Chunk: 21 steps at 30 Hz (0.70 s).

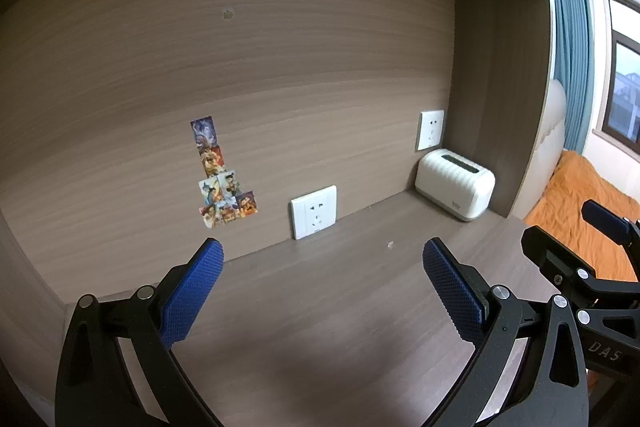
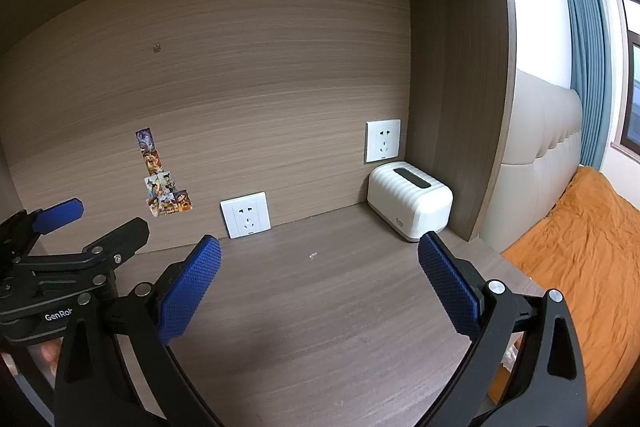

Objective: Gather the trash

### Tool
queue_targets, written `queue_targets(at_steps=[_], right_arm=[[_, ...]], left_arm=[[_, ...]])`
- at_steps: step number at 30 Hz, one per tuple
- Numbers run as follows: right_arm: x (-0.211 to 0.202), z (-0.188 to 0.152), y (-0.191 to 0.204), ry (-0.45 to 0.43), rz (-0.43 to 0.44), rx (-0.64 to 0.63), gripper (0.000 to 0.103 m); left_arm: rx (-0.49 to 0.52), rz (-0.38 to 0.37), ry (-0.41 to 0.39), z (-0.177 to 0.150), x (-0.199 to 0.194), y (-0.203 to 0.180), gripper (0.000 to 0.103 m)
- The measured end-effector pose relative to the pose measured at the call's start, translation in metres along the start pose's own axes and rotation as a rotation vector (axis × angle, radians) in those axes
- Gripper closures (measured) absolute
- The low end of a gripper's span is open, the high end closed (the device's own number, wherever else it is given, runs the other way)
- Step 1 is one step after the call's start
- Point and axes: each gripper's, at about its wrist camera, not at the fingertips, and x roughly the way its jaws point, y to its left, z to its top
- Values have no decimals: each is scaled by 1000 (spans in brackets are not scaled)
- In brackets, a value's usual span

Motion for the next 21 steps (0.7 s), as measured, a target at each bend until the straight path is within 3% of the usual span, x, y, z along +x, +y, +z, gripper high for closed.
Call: queue_targets(at_steps=[21], right_arm=[[-10,-6,-7,13,-16,30,5]], left_arm=[[18,-12,-8,-5,-12,-13,5]])
